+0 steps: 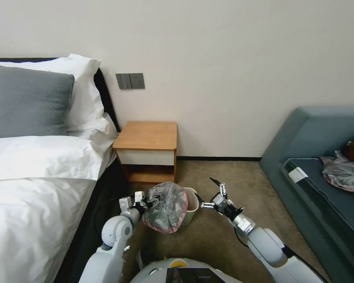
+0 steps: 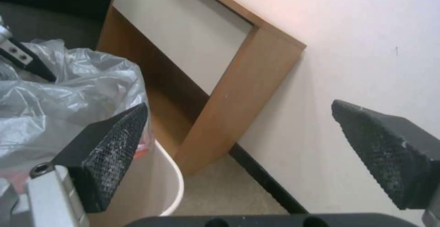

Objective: Pick up the garbage bag from the table and place it over the trash can.

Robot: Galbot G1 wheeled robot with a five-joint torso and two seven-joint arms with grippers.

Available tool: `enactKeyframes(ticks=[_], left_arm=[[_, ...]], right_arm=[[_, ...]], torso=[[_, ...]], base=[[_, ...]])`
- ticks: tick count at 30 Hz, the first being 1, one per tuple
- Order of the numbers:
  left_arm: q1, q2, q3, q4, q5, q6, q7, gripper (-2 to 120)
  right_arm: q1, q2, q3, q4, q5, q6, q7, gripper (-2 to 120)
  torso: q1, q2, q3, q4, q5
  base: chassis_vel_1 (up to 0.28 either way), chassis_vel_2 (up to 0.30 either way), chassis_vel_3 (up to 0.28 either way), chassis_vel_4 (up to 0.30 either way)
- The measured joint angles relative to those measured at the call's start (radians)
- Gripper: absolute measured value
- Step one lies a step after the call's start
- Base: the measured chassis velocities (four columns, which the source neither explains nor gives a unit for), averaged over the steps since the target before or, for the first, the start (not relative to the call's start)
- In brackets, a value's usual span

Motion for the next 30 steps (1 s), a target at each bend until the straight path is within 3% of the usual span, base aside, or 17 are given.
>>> enactKeyframes(ticks=[15,18,23,28,30], left_arm=[[0.012,-0.002,-0.002,0.005,0.076,-0.002,0.011,15],[0.015,-0.005,-0.002,0.002,0.084,-0.002,0.002,9],[0.025,-0.011,0.0,-0.01,0.092,-0.007,-0.033,8],[0.052,-0.015,0.007,-0.028,0.099,-0.108,-0.075,8],[0.068,-0.014,0.017,-0.029,0.112,-0.214,-0.085,8]], right_arm=[[0.011,0.005,-0.009,-0.004,0.002,0.006,-0.001,100],[0.011,0.006,-0.009,-0.003,0.002,0.006,-0.001,100],[0.007,0.012,-0.018,0.018,0.022,0.004,0.026,100],[0.006,0.035,-0.044,0.114,0.154,-0.046,0.098,100],[0.005,0.044,-0.081,0.228,0.308,-0.133,0.159,100]], torso=[[0.0,0.0,0.0,0.0001,0.0001],[0.0,0.0,0.0,0.0,0.0001],[0.0,0.0,0.0,0.0,0.0001],[0.0,0.0,0.0,0.0003,0.0002],[0.0,0.0,0.0,0.0,-0.0002]], base=[[0.0,0.0,0.0,0.0],[0.0,0.0,0.0,0.0],[0.0,0.0,0.0,0.0],[0.0,0.0,0.0,0.0],[0.0,0.0,0.0,0.0]])
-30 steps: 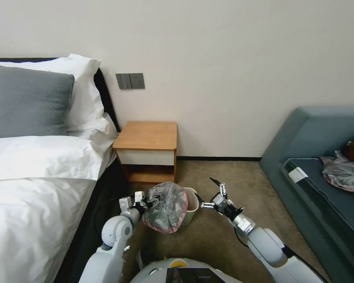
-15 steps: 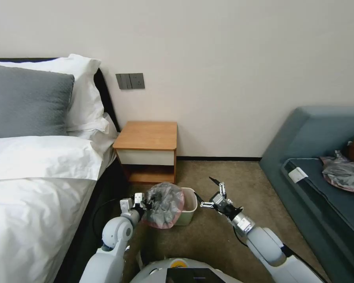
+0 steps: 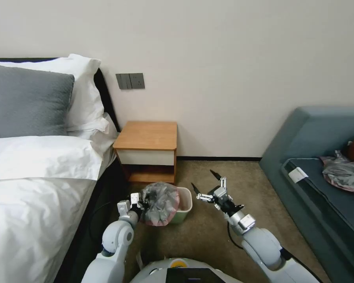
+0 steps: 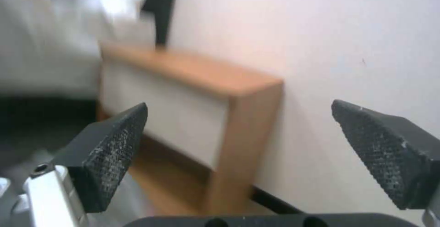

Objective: Pick up the garbage bag from the table and place it over the trash can.

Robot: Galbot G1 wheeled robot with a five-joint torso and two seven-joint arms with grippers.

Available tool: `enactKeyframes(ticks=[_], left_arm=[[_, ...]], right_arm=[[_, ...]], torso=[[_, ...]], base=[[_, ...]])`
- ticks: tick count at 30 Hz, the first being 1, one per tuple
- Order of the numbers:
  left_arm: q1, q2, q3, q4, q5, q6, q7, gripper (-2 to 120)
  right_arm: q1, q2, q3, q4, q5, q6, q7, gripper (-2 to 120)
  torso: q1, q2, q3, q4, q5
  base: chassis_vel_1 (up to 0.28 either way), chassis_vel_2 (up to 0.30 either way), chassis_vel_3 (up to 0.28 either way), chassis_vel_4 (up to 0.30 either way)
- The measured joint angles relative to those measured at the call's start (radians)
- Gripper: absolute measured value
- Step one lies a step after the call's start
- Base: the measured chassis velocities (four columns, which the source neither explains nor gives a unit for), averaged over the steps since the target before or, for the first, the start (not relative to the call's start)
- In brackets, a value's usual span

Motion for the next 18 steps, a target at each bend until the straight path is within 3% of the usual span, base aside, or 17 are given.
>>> enactKeyframes(ticks=[1,4,5,8,12,18], left_arm=[[0.0,0.0,0.0,0.0,0.0,0.0,0.0,8],[0.021,0.002,0.014,-0.005,0.044,-0.171,0.025,8],[0.021,0.002,0.014,-0.005,0.044,-0.171,0.025,8],[0.037,0.008,0.026,-0.027,0.052,-0.263,0.054,8],[0.029,0.016,0.043,-0.031,0.069,-0.313,0.068,8],[0.026,0.032,0.063,-0.035,0.07,-0.347,0.08,8]], right_arm=[[0.0,0.0,0.0,0.0,0.0,0.0,0.0,100],[0.004,0.001,-0.045,0.126,0.233,-0.139,0.072,100],[0.004,0.001,-0.045,0.126,0.233,-0.139,0.072,100],[0.014,-0.002,-0.065,0.2,0.426,-0.25,0.116,100],[0.021,-0.003,-0.068,0.213,0.588,-0.358,0.163,100],[0.031,0.023,-0.074,0.212,0.631,-0.417,0.184,100]], torso=[[0.0,0.0,0.0,0.0,0.0],[0.0,0.0,0.0,0.0001,0.0001],[0.0,0.0,0.0,0.0001,0.0001],[0.0,0.0,0.0,0.0001,0.0002],[0.0,0.0,0.0,0.0001,0.0004],[0.0,0.0,0.0,0.0,0.0002]], base=[[0.0,0.0,0.0,0.0],[0.0,0.0,0.0,0.0],[0.0,0.0,0.0,0.0],[0.0,0.0,0.0,0.0],[0.0,0.0,0.0,0.0],[0.0,0.0,0.0,0.0]])
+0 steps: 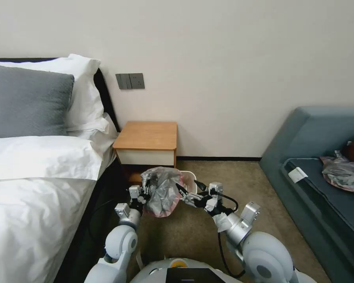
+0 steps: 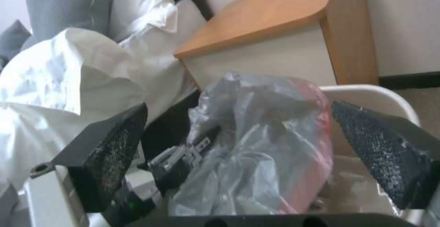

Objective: Pick up the garbage bag from the table and place it over the trash can.

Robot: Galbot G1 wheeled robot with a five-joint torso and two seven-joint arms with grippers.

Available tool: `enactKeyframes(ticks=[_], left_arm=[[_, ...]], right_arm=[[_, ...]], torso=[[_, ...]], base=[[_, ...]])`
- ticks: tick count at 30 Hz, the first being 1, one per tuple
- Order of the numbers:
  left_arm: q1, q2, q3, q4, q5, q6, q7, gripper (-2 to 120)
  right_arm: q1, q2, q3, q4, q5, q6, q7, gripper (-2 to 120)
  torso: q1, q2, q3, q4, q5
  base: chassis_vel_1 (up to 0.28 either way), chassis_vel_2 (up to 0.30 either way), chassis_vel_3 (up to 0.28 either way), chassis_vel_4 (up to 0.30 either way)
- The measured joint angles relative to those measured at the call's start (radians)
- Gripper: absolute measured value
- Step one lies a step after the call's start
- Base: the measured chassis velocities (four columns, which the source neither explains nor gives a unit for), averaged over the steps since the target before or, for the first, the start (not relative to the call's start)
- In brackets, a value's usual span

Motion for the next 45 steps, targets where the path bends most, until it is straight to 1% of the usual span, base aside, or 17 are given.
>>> enactKeyframes(ticks=[5,10,18,26,31,38,40,44,45], left_arm=[[0.007,0.005,0.001,-0.012,-0.002,-0.023,0.014,8],[0.014,0.004,0.0,-0.014,-0.002,-0.031,0.021,8],[0.016,-0.001,-0.001,-0.014,-0.003,-0.043,0.035,8],[0.025,-0.002,-0.004,-0.02,-0.005,-0.056,0.041,8],[0.027,-0.005,-0.006,-0.023,-0.006,-0.06,0.042,8],[0.027,-0.009,-0.005,-0.023,-0.007,-0.06,0.046,8],[0.027,-0.01,-0.005,-0.023,-0.007,-0.06,0.046,8],[0.026,-0.009,-0.005,-0.023,-0.007,-0.06,0.047,8],[0.026,-0.009,-0.005,-0.023,-0.007,-0.06,0.047,8]], right_arm=[[0.049,0.029,-0.027,-0.042,0.006,-0.006,0.001,100],[0.074,0.042,-0.045,-0.07,0.008,-0.014,0.002,100],[0.164,0.05,-0.082,-0.162,0.014,-0.033,0.008,100],[0.261,0.068,-0.108,-0.264,0.065,-0.058,0.049,100],[0.3,0.083,-0.127,-0.303,0.084,-0.066,0.066,100],[0.334,0.104,-0.162,-0.329,0.084,-0.073,0.076,100],[0.336,0.107,-0.164,-0.334,0.081,-0.073,0.076,99],[0.338,0.113,-0.168,-0.346,0.052,-0.069,0.063,83],[0.338,0.113,-0.168,-0.346,0.052,-0.069,0.063,83]], torso=[[0.0,0.0,0.0,0.0002,0.0001],[0.0,0.0,0.0,0.0002,0.0002],[0.0,0.0,0.0,0.0,0.0],[0.0,0.0,0.0,0.0001,0.0001],[0.0,0.0,0.0,0.0,0.0001],[0.0,0.0,0.0,0.0001,0.0001],[0.0,0.0,0.0,0.0001,0.0001],[0.0,0.0,0.0,0.0001,0.0001],[0.0,0.0,0.0,0.0001,0.0001]], base=[[0.0,0.0,0.0,0.0],[0.0,0.0,0.0,0.0],[0.0,0.0,0.0,0.0],[0.0,0.0,0.0,0.0],[0.0,0.0,0.0,0.0],[0.0,0.0,0.0,0.0],[0.0,0.0,0.0,0.0],[0.0,0.0,0.0,0.0],[0.0,0.0,0.0,0.0]])
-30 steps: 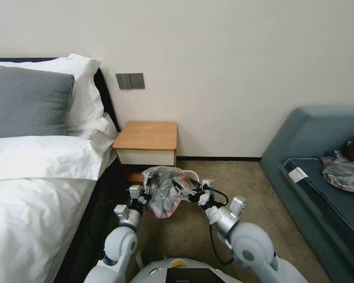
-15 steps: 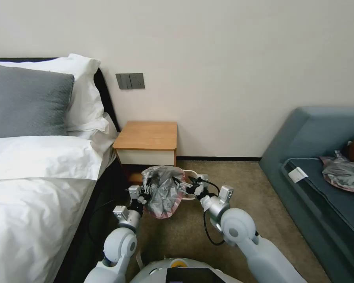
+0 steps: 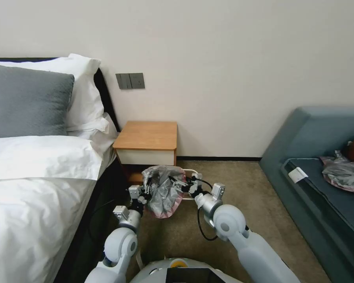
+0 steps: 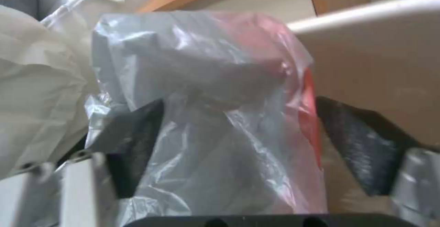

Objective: Pick up the garbage bag from the table and place it over the trash can.

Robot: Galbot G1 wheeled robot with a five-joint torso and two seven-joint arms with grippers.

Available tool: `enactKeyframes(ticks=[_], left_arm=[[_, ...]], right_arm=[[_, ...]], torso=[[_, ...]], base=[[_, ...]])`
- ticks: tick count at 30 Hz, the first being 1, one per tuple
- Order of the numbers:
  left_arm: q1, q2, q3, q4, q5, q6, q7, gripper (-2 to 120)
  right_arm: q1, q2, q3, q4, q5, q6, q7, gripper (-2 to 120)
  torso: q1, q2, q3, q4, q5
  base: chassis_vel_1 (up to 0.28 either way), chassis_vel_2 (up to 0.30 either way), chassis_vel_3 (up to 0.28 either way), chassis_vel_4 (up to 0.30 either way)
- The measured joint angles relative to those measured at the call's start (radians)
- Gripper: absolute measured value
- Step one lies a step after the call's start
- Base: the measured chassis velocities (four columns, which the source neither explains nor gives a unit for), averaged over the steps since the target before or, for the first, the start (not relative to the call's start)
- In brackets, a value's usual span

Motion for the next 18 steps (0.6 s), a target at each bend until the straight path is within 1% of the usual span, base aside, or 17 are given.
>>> enactKeyframes(ticks=[2,4,5,7,9,10,11,12,13,14,18], left_arm=[[-0.001,0.0,0.0,0.001,0.0,0.0,0.0,8],[-0.001,0.0,0.0,0.003,0.0,0.0,0.0,8],[-0.001,0.0,0.0,0.003,0.0,0.0,0.0,8],[-0.002,-0.001,0.001,0.005,0.0,0.0,0.001,8],[-0.002,-0.002,0.002,0.006,0.0,0.0,0.001,8],[-0.002,-0.002,0.002,0.006,0.0,0.0,0.001,8],[-0.001,-0.002,0.002,0.006,0.0,0.0,0.001,8],[-0.001,-0.002,0.002,0.006,0.0,0.0,0.001,8],[-0.001,-0.002,0.002,0.006,0.0,0.0,0.001,8],[-0.001,-0.002,0.002,0.006,0.0,0.0,0.001,8],[-0.002,-0.004,0.002,0.009,0.0,0.0,0.0,8]], right_arm=[[-0.003,-0.001,0.0,0.002,-0.01,0.002,-0.007,73],[-0.007,-0.002,0.001,0.006,-0.016,0.004,-0.014,67],[-0.007,-0.002,0.001,0.006,-0.016,0.004,-0.014,67],[-0.015,-0.005,0.001,0.009,-0.034,0.009,-0.025,54],[-0.022,-0.005,0.002,0.007,-0.046,0.015,-0.033,45],[-0.022,-0.005,0.002,0.007,-0.046,0.015,-0.033,45],[-0.024,-0.005,0.003,0.006,-0.05,0.017,-0.035,41],[-0.025,-0.005,0.003,0.006,-0.054,0.018,-0.038,35],[-0.025,-0.005,0.004,0.006,-0.056,0.019,-0.041,32],[-0.025,-0.005,0.004,0.006,-0.056,0.019,-0.041,32],[-0.024,-0.01,0.007,0.005,-0.067,0.025,-0.048,12]], torso=[[0.0,0.0,0.0,0.0,0.0],[0.0,0.0,0.0,0.0,0.0],[0.0,0.0,0.0,0.0,0.0],[0.0,0.0,0.0,-0.0001,0.0],[0.0,0.0,0.0,-0.0001,0.0],[0.0,0.0,0.0,-0.0001,0.0],[0.0,0.0,0.0,0.0,0.0],[0.0,0.0,0.0,0.0,0.0],[0.0,0.0,0.0,0.0,0.0],[0.0,0.0,0.0,0.0,0.0],[0.0,0.0,0.0,0.0,0.0]], base=[[0.0,0.0,0.0,0.0],[0.0,0.0,0.0,0.0],[0.0,0.0,0.0,0.0],[0.0,0.0,0.0,0.0],[0.0,0.0,0.0,0.0],[0.0,0.0,0.0,0.0],[0.0,0.0,0.0,0.0],[0.0,0.0,0.0,0.0],[0.0,0.0,0.0,0.0],[0.0,0.0,0.0,0.0],[0.0,0.0,0.0,0.0]])
